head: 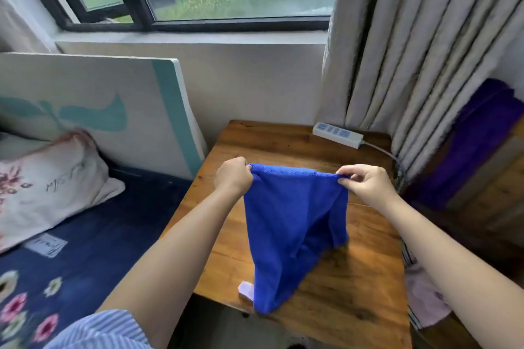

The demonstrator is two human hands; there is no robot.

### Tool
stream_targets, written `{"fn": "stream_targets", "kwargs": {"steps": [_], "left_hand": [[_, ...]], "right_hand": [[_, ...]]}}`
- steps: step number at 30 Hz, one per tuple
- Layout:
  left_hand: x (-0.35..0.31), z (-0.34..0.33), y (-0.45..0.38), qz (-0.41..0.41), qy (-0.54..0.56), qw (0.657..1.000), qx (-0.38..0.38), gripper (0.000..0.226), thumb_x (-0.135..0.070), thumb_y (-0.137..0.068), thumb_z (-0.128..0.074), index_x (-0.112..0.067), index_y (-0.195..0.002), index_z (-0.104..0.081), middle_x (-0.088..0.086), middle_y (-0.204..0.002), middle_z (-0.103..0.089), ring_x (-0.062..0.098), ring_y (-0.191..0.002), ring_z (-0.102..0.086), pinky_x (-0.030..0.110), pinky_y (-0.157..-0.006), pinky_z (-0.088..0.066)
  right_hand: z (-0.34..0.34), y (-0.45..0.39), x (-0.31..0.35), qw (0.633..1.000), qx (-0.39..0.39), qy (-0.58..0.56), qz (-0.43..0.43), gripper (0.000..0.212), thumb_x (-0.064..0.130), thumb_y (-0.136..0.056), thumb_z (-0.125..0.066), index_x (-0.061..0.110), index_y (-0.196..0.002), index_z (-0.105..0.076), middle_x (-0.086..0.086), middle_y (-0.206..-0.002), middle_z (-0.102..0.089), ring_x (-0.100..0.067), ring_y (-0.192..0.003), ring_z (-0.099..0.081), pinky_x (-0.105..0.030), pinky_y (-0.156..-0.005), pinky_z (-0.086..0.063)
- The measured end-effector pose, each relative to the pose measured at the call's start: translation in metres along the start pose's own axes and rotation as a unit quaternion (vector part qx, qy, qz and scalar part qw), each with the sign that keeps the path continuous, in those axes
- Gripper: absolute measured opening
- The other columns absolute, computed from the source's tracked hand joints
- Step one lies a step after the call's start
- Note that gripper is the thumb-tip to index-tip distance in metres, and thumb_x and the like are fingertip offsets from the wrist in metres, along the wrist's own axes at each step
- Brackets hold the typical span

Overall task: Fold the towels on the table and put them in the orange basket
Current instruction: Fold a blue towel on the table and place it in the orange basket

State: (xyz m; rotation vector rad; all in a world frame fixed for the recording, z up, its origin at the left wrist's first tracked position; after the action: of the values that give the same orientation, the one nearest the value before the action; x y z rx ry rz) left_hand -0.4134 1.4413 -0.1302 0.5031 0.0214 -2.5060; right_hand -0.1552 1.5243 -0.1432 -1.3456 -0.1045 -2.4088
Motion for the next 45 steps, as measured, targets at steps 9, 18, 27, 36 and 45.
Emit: {"fn": "stream_targets", "kwargs": {"steps": [9, 18, 27, 36, 45], "left_hand": [[0.079, -0.095, -0.074, 0.121, -0.053, 0.980, 0.148, 0.027, -0.016, -0.098, -0.034, -0.003, -0.104, -0.057, 0.015, -0.115, -0.060, 0.028, -0.091, -0.051, 0.029, -0.071, -0.036], [0.132, -0.177, -0.056, 0.098, -0.177, 0.948, 0.245, 0.027, -0.009, -0.092, -0.039, -0.006, -0.117, -0.047, 0.015, -0.124, -0.053, 0.033, -0.115, -0.051, 0.038, -0.088, -0.044], [0.052, -0.209, -0.033, -0.130, -0.044, 0.959, 0.249, 0.029, -0.041, -0.088, -0.052, -0.013, -0.080, -0.050, 0.003, -0.082, -0.058, 0.025, -0.087, -0.057, 0.031, -0.061, -0.034], [0.065, -0.203, -0.051, -0.076, -0.024, 0.968, 0.236, 0.037, -0.009, -0.085, -0.046, -0.014, -0.055, -0.024, 0.021, -0.075, -0.055, 0.034, -0.073, -0.046, 0.035, -0.056, -0.028], [0.122, -0.144, -0.075, 0.072, 0.313, 0.920, 0.224, 0.025, -0.004, -0.090, -0.048, -0.021, -0.072, -0.053, -0.003, -0.065, -0.057, 0.007, -0.056, -0.055, 0.020, -0.053, -0.041]], "right_hand": [[-0.089, -0.046, -0.062, 0.997, 0.049, 0.028, -0.046, 0.014, -0.009, -0.077, -0.063, -0.004, -0.087, -0.071, -0.017, -0.088, -0.070, -0.027, -0.075, -0.059, -0.005, -0.064, -0.038], [-0.178, -0.007, -0.126, 0.982, 0.120, 0.062, -0.135, 0.016, -0.010, -0.077, -0.061, -0.005, -0.088, -0.071, -0.018, -0.095, -0.070, -0.030, -0.091, -0.064, -0.016, -0.074, -0.041], [-0.183, 0.061, -0.159, 0.935, -0.002, -0.069, -0.348, 0.012, -0.014, -0.076, -0.062, -0.014, -0.088, -0.064, -0.026, -0.102, -0.062, -0.020, -0.078, -0.056, 0.001, -0.062, -0.042], [-0.206, 0.078, -0.159, 0.881, -0.065, -0.128, -0.451, 0.020, 0.001, -0.080, -0.065, -0.008, -0.098, -0.062, -0.011, -0.078, -0.055, -0.018, -0.077, -0.050, -0.022, -0.065, -0.039], [-0.200, 0.041, -0.137, 0.858, -0.076, -0.117, -0.494, 0.029, 0.025, -0.090, -0.051, 0.006, -0.068, -0.049, -0.012, -0.074, -0.050, -0.022, -0.073, -0.043, -0.026, -0.063, -0.031]]}}
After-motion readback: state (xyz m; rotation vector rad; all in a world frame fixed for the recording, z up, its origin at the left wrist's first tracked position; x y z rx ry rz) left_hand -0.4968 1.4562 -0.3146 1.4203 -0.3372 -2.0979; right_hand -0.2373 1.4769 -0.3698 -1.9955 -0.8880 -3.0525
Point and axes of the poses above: each hand's wrist, its own y-axis away from the middle knuckle, its own z-axis out of the back of the hand, x = y × z, the point moved 8 cm from there along -y, towards the middle knuckle
